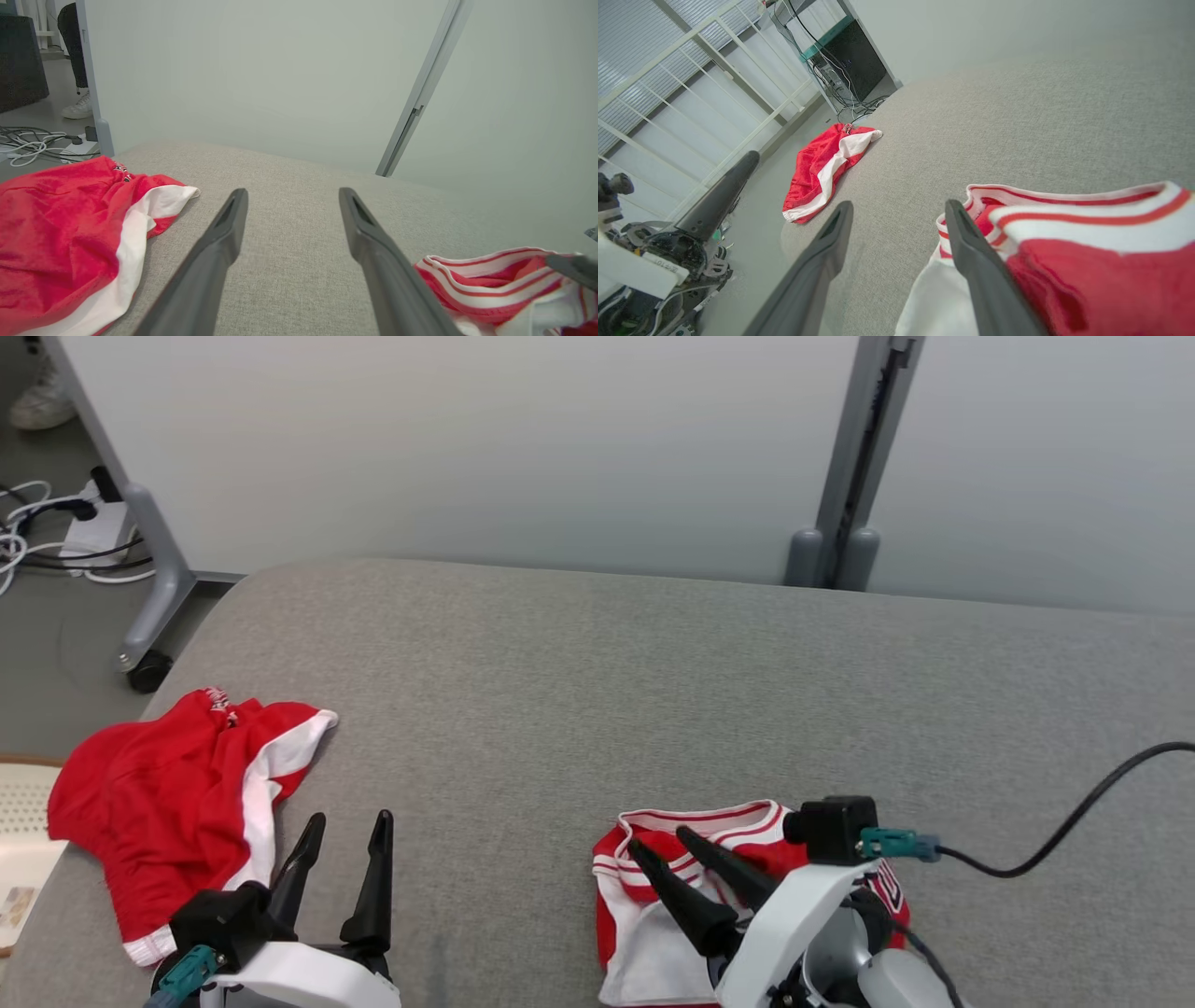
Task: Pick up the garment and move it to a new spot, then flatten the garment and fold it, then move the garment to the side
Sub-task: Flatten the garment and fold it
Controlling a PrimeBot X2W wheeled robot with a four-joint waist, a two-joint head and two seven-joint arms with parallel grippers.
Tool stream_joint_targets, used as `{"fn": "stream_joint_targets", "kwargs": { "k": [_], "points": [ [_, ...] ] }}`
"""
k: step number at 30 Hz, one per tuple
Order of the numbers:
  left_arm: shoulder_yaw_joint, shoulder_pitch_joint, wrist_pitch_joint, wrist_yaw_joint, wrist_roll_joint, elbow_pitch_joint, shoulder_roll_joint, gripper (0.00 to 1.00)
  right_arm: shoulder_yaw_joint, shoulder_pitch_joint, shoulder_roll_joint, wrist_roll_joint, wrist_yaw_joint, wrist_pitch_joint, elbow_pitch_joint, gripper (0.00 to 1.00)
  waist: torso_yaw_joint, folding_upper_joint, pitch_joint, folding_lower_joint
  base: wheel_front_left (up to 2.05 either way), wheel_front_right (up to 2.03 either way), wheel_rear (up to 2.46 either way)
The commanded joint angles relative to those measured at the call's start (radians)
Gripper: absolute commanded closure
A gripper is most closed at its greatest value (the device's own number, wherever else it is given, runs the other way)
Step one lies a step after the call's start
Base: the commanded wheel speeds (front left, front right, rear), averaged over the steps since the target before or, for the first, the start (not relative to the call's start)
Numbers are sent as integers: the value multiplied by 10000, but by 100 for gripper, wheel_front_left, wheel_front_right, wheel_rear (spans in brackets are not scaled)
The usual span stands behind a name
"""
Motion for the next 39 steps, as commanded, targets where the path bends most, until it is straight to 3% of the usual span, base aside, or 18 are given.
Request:
{"fn": "stream_joint_targets", "kwargs": {
  "k": [1,7,13,20,29,30,31,32,33,39],
  "points": [
    [61,55,-43,29,88,-24,27,0,-82,-40,-48,169,1,-69,-288,0,-203,-1,-37,0,0,0,0],
    [138,189,-43,49,111,-61,-1,0,-788,381,-513,990,1,-115,-1932,0,-667,-1,-109,0,0,0,0],
    [209,214,-43,-24,87,-54,-10,0,-2653,1059,-1283,582,1,-481,-3039,0,-1000,-1,-175,0,0,0,0],
    [252,236,-43,-98,163,-82,-45,0,-4506,1718,-1327,-703,3,-699,-2824,0,-1159,-1,-143,0,0,0,0],
    [144,64,-42,-169,232,-12,-96,0,-4605,1356,-1008,-2496,3,-557,-1962,0,-1061,-1,-60,0,0,0,0],
    [126,49,-39,-179,236,18,-95,0,-4618,1266,-1001,-2722,3,-564,-1793,9,-1003,-1,-53,0,0,0,0],
    [119,18,-38,-194,227,43,-92,0,-4643,1193,-982,-2910,1,-537,-1615,56,-940,-1,-50,0,0,0,0],
    [118,-5,-37,-198,210,68,-93,0,-4667,1126,-907,-3054,1,-535,-1480,93,-874,-1,-51,0,0,0,0],
    [118,-19,-37,-209,191,89,-88,0,-4687,1065,-857,-3167,1,-511,-1367,100,-806,-1,-55,0,0,0,0],
    [139,56,-39,-176,176,157,-129,0,-4856,754,-745,-4018,1,-99,-583,100,-558,-1,-77,0,0,0,0]
  ]
}}
